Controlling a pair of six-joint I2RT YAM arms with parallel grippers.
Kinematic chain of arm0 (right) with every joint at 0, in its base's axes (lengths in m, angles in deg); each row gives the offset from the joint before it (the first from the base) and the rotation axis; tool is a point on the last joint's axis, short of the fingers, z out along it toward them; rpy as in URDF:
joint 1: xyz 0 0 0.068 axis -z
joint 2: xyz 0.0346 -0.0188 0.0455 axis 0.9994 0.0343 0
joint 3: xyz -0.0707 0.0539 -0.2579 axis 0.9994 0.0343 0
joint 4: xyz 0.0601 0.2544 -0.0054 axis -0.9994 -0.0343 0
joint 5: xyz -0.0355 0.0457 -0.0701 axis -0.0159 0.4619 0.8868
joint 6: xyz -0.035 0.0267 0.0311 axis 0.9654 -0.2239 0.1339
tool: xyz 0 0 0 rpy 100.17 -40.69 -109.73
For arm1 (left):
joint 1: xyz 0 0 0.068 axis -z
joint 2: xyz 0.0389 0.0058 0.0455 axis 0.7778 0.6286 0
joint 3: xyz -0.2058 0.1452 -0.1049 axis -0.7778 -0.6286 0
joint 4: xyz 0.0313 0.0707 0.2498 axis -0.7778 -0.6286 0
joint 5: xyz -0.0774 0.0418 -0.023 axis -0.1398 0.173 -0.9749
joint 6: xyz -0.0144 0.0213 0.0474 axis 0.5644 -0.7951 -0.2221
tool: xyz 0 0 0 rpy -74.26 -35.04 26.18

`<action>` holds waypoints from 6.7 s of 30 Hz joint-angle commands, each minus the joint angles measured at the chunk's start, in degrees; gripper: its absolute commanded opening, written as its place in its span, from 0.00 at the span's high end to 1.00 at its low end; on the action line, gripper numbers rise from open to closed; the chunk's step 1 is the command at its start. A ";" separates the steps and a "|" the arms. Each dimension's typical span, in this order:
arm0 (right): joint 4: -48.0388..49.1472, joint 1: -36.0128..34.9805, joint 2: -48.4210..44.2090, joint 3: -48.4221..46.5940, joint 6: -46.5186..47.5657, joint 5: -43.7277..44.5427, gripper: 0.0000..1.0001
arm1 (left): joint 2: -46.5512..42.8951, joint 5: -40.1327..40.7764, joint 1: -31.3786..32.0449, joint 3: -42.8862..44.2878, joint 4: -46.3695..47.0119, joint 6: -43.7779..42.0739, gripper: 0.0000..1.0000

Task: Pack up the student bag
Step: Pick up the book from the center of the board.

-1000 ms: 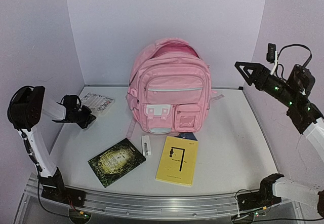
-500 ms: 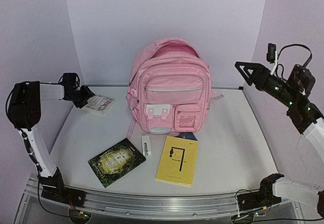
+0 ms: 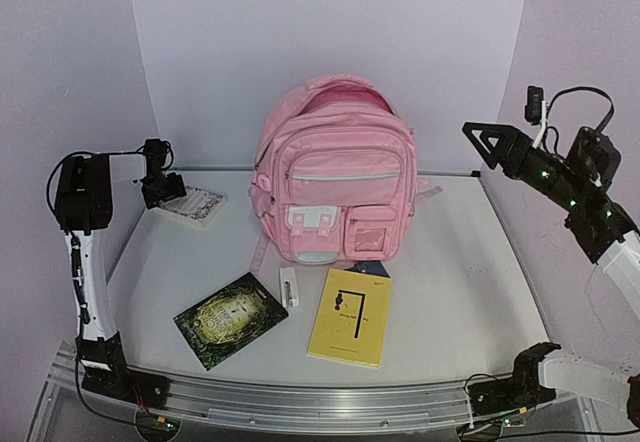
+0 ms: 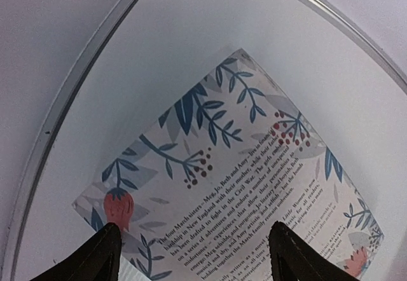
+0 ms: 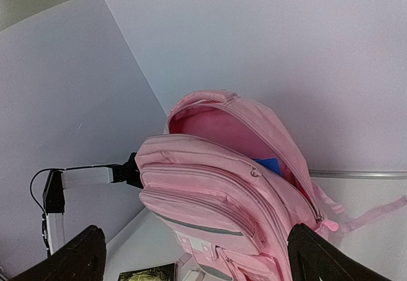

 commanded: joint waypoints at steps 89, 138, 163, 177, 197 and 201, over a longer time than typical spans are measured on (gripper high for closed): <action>-6.18 -0.89 -3.17 0.30 2.12 -1.42 0.02 | -9.25 -12.24 10.08 -15.50 -10.60 -3.83 0.35; 35.71 -54.37 74.86 -18.48 -45.17 35.87 0.37 | -28.06 -15.99 7.04 -42.42 0.97 4.89 0.17; 16.70 -52.68 94.31 -43.43 -45.52 37.78 0.48 | -27.42 -20.20 9.08 -43.68 1.39 4.84 0.38; 17.11 -52.20 97.20 -46.53 -44.68 34.02 0.53 | -35.51 -38.27 9.06 -48.57 7.17 7.77 0.44; 38.27 -51.75 90.19 -36.87 -47.67 32.14 0.94 | -34.39 -35.49 8.99 -52.48 8.16 9.08 0.59; 45.24 -51.75 88.24 -35.50 -46.56 31.54 1.00 | -37.46 -31.09 8.95 -52.49 5.98 8.89 0.50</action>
